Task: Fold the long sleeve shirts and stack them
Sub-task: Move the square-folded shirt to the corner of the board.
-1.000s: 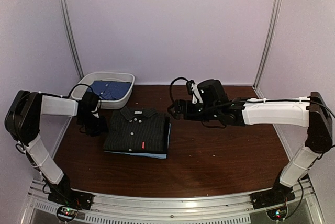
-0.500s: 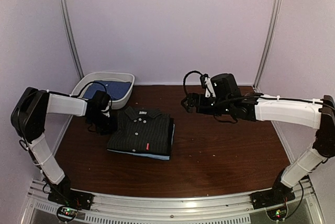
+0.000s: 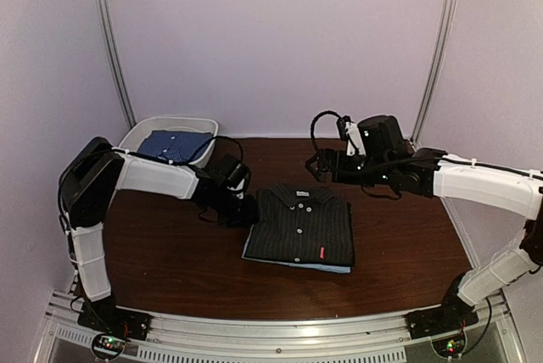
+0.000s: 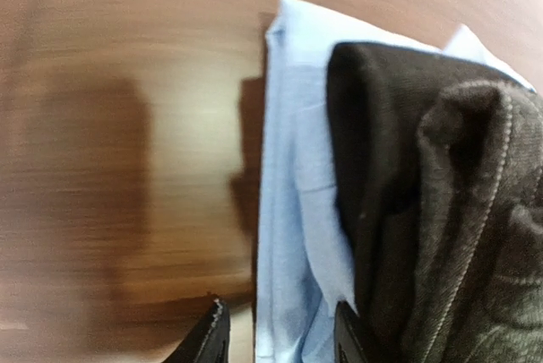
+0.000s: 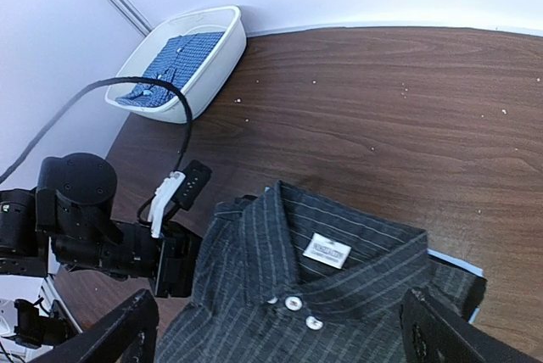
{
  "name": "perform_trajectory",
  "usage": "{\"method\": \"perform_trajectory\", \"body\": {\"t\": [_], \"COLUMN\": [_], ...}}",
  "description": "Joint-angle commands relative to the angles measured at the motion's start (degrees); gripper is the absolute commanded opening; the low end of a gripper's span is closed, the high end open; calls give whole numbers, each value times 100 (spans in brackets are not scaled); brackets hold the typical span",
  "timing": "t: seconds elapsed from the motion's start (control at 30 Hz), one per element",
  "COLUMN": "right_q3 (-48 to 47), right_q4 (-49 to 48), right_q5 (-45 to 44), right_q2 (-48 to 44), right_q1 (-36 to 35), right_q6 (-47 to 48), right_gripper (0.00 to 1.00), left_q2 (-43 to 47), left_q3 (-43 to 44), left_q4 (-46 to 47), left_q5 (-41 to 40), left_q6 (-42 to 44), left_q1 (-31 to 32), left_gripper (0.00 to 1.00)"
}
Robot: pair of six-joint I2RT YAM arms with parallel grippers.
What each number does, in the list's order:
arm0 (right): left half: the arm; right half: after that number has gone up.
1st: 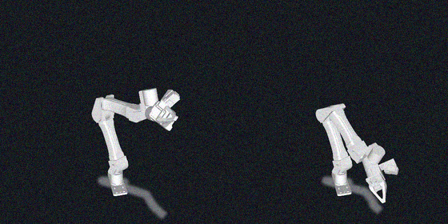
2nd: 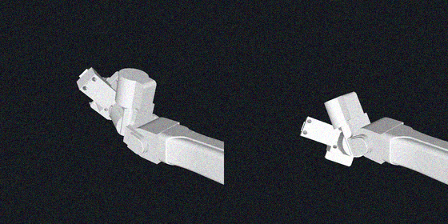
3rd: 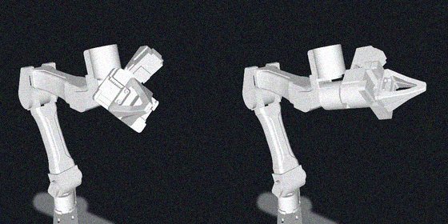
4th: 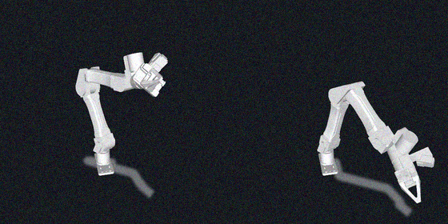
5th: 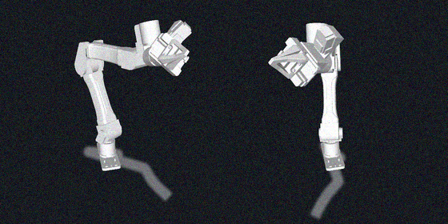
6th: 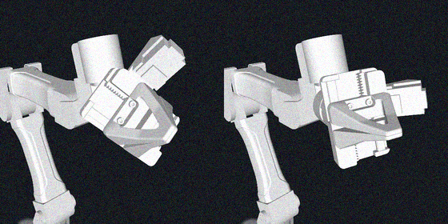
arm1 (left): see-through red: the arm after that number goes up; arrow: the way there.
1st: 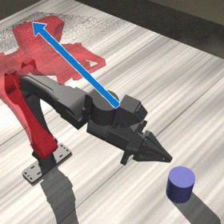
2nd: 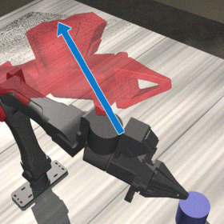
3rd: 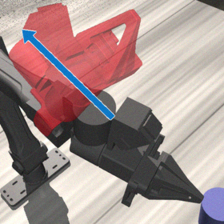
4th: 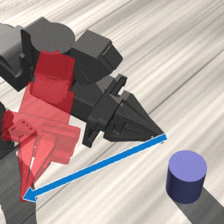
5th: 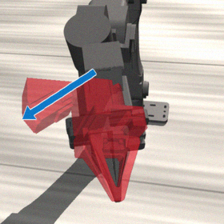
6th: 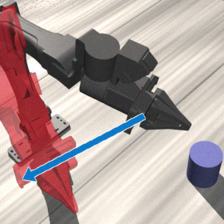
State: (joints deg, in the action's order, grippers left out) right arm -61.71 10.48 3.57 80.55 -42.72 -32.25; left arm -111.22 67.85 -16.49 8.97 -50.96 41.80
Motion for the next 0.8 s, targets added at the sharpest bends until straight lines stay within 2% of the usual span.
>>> {"method": "perform_trajectory", "body": {"t": [0.0, 0.37, 0.6, 0.77], "right_q3": [229, 628, 731, 710], "right_q4": [210, 716, 946, 1212], "right_q5": [-155, -330, -506, -585], "right_q2": [-391, -1236, -1806, -2105], "right_q1": [28, 28, 28, 32], "right_q6": [62, 8, -189, -285], "right_gripper": [100, 100, 100, 100], "left_q2": [-632, -1953, -2669, -3391], "left_q3": [711, 2590, 3690, 5001], "left_q4": [-21, -53, -47, 54], "left_q5": [357, 802, 1042, 1281], "left_q6": [-399, -742, -794, -843], "left_q1": [606, 1801, 2163, 2321], "left_gripper": [42, 39, 38, 37]}}
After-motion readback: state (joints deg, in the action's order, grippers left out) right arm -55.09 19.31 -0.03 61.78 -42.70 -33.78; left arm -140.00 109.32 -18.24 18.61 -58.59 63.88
